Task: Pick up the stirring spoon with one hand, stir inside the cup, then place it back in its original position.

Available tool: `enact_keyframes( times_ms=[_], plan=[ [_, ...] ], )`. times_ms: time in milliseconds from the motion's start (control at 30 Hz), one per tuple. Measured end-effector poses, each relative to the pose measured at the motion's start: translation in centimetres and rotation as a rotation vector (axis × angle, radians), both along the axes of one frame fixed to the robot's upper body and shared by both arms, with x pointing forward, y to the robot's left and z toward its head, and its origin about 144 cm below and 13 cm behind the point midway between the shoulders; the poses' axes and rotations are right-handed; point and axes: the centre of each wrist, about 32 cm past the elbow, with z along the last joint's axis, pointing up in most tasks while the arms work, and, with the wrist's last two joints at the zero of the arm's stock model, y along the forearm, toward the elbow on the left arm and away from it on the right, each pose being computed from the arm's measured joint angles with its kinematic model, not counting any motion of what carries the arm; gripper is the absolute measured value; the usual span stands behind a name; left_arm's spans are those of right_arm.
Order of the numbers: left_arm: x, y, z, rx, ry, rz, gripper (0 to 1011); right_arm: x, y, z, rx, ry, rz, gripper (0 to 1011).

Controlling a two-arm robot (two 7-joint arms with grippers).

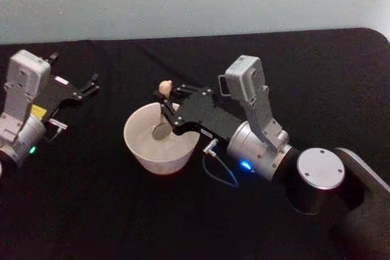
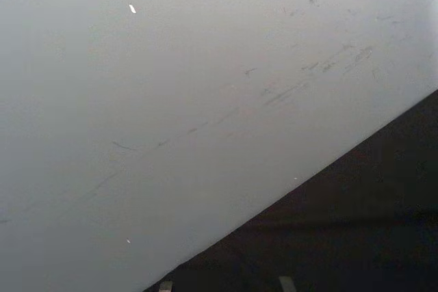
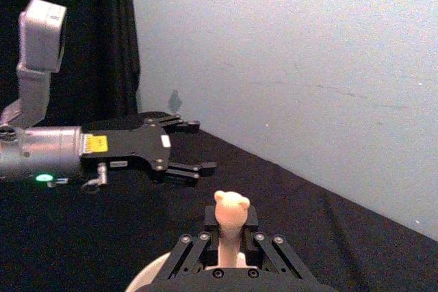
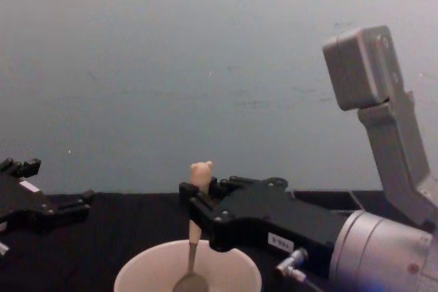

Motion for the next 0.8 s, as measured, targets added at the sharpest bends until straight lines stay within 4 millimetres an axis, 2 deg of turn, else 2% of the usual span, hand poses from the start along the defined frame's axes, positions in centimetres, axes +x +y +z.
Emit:
enact_keyframes(
  times_ms=[533,800],
  plan=[
    [0.00,0.00,0.00,0.000,0.000,0.000,1001,0.06,-0.58,-0.06,-0.005,-0.005,-0.017,199],
    [0.00,0.00,0.00,0.000,0.000,0.000,1001,-0.11,-0.87,0.73,0.012,-0.020,-0.011,199]
  ],
)
